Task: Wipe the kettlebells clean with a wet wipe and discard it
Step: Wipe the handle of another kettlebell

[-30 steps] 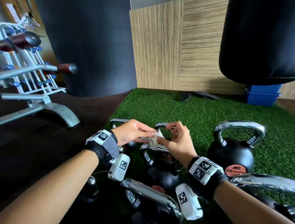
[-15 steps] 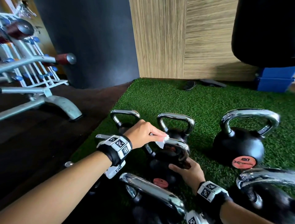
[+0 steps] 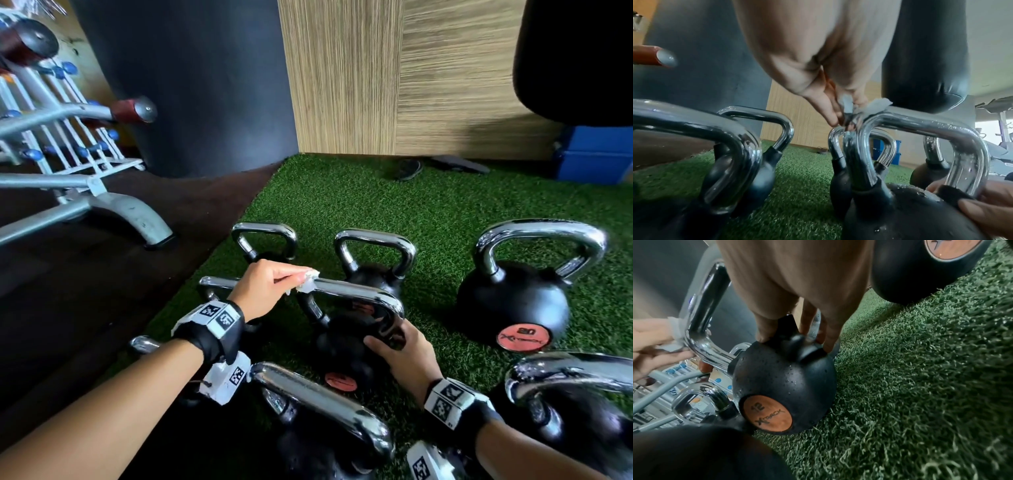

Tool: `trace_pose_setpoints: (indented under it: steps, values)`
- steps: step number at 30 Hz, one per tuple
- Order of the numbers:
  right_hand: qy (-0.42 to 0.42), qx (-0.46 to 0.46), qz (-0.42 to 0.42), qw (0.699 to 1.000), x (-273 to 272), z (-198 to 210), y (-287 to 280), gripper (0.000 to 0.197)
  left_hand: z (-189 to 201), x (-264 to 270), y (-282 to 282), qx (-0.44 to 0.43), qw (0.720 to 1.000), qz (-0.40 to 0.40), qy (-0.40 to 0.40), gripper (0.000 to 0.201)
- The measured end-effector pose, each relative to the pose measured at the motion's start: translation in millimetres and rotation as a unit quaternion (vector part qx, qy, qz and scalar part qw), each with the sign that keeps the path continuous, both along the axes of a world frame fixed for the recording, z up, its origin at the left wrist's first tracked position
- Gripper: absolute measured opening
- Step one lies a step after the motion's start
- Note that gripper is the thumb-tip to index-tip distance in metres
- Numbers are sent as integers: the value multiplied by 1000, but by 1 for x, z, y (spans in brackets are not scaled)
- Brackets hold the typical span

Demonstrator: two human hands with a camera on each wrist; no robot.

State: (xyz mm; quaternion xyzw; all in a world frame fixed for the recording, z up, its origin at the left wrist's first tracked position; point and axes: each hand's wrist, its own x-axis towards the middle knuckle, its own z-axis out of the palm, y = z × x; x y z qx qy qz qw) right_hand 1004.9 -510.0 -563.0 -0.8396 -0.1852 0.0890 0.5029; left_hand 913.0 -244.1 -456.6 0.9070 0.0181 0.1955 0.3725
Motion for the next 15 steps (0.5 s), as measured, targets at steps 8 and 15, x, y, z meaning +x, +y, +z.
trace_pose_setpoints:
  steps: [8,15]
  values:
    - [-8,-2,10,1000,6,-5,0,36,-21,-1,11,-178,981,26,67,43]
    - [-17,-1,17,1000,7,-4,-1,39,-39,-3,10,-244,964,50,93,33]
